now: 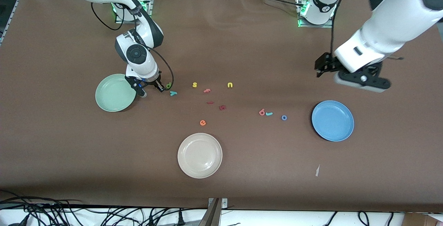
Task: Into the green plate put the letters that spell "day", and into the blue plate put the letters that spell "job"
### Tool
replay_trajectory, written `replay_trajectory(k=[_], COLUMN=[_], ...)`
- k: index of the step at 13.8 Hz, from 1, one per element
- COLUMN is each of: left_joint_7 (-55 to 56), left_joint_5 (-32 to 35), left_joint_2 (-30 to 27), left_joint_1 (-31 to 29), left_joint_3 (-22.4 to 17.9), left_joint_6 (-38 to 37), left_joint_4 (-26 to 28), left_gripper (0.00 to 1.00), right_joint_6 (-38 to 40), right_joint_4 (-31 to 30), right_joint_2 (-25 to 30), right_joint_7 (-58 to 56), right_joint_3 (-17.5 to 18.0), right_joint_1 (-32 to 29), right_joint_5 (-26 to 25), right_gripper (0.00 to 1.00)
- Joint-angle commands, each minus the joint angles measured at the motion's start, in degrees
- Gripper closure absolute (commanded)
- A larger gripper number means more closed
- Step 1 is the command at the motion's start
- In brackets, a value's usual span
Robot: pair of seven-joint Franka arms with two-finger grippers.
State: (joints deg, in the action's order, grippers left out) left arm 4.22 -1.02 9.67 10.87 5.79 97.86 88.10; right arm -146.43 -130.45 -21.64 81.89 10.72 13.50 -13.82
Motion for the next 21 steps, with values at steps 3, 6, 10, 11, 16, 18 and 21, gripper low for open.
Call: replay_trajectory(k=[3,6,10,11,16,18,21], left_joint_7=[-0.7,-0.79,-0.79,-0.79,-0.7,-0.79,-1.84], left_joint_5=[-1.45,-1.45,-1.45,-1.45,-1.27,-1.27,-1.36], left_joint_2=[2.19,4.74,7.64,7.99,13.87,14.32,15.2], left_joint_1=[0.38,1.52,2.05,2.14,3.63,3.63,3.37], left_joint_3=[-0.07,0.1,0.1,0.1,0.1,0.1,0.1], left_joint_6=[9.09,10.42,13.23,13.67,14.47,14.55,25.31], left_joint_4=[6.64,7.34,9.36,9.89,9.98,10.16,15.14], left_gripper=[0.0,0.0,0.0,0.0,0.0,0.0,0.0], right_joint_6=[17.28,17.85,17.67,17.76,17.41,16.88,15.22], right_joint_4=[5.81,4.59,4.41,4.5,7.4,7.49,7.4], right_joint_2=[4.84,6.61,6.69,6.78,4.51,3.45,2.48], right_joint_7=[-11.63,-31.29,-36.36,-35.67,-28.99,-28.01,-27.58], right_joint_3=[-2.98,-10.79,-13.27,-12.84,-3.98,-2.64,0.7], right_joint_1=[-0.4,-0.49,-0.4,-0.4,0.56,0.83,2.49], right_joint_5=[-0.42,0.98,1.87,2.04,7.74,11.09,11.54], right_gripper=[0.68,0.67,0.0,0.0,0.0,0.0,0.0])
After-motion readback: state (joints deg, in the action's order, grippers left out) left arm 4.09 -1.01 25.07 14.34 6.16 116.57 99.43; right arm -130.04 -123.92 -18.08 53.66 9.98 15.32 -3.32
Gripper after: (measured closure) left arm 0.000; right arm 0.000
